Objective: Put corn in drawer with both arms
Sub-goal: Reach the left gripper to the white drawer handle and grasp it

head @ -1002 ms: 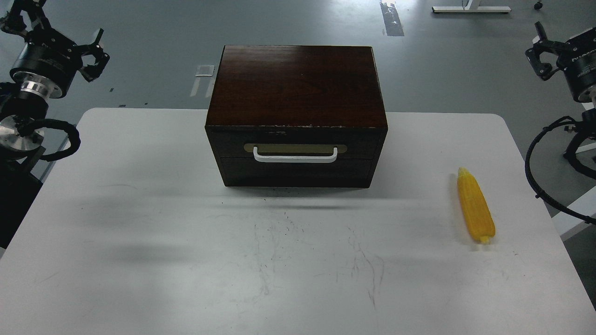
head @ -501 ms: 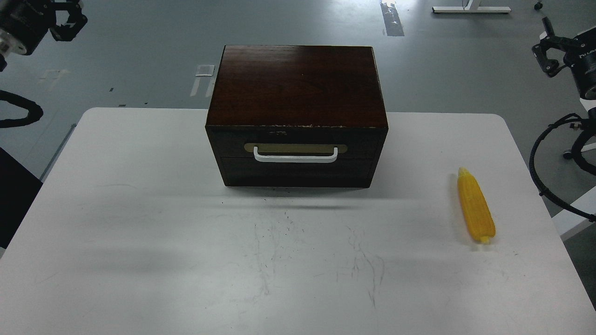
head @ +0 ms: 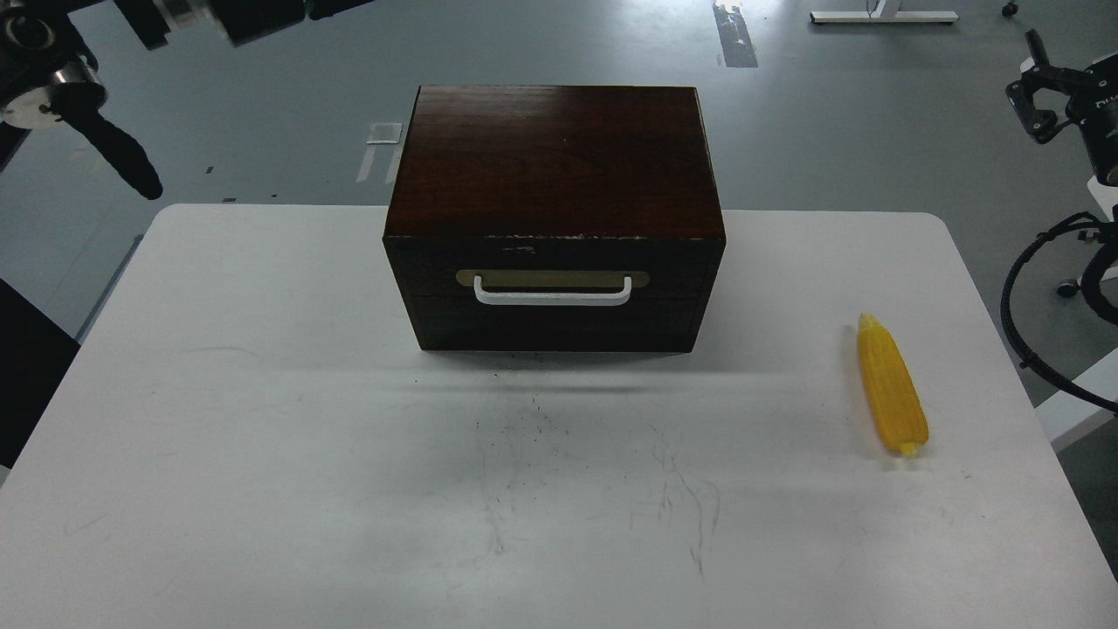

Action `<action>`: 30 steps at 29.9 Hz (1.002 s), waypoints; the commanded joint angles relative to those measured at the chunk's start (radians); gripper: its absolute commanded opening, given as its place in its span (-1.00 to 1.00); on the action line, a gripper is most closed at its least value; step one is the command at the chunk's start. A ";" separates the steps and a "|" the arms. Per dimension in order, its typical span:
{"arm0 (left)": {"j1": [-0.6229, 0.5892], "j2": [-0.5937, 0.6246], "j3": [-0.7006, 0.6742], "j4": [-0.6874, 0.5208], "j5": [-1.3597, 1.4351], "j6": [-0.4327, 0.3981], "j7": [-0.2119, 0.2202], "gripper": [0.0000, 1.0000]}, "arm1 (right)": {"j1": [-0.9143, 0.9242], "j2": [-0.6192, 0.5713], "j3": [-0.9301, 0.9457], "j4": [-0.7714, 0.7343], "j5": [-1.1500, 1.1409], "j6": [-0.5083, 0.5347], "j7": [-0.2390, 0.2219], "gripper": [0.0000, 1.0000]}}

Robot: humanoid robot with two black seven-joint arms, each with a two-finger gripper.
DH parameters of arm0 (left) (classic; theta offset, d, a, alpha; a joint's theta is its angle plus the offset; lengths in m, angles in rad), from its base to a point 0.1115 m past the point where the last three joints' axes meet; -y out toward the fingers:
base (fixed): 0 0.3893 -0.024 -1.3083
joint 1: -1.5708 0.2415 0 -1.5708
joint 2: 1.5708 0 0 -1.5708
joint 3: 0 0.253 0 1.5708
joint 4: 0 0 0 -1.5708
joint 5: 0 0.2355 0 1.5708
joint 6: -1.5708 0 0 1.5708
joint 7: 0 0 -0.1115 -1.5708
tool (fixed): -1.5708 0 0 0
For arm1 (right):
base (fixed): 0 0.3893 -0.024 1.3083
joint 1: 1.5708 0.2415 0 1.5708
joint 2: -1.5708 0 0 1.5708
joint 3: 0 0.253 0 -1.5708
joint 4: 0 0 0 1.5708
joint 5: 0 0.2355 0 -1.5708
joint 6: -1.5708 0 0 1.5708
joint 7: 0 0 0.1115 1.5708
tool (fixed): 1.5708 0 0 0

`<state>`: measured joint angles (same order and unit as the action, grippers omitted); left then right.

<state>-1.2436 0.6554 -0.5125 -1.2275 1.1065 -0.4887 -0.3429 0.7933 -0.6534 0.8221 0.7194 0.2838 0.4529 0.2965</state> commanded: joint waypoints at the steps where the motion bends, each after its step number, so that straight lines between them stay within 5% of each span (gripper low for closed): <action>1: 0.006 -0.045 0.015 -0.076 0.298 0.000 -0.004 0.92 | 0.001 -0.002 0.000 -0.001 0.000 0.001 0.001 1.00; 10: -0.010 -0.178 0.179 -0.131 0.648 0.000 -0.015 0.70 | 0.000 -0.002 0.000 -0.006 0.000 0.006 0.007 1.00; 21: -0.060 -0.270 0.460 -0.107 0.982 0.021 -0.013 0.70 | -0.002 -0.015 0.000 -0.012 0.000 0.020 0.009 1.00; 30: -0.051 -0.284 0.502 -0.081 1.075 0.045 -0.011 0.62 | 0.000 -0.020 0.000 -0.012 0.000 0.020 0.009 1.00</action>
<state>-1.2962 0.3742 -0.0145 -1.3128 2.1683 -0.4447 -0.3547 0.7917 -0.6732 0.8221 0.7070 0.2838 0.4739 0.3055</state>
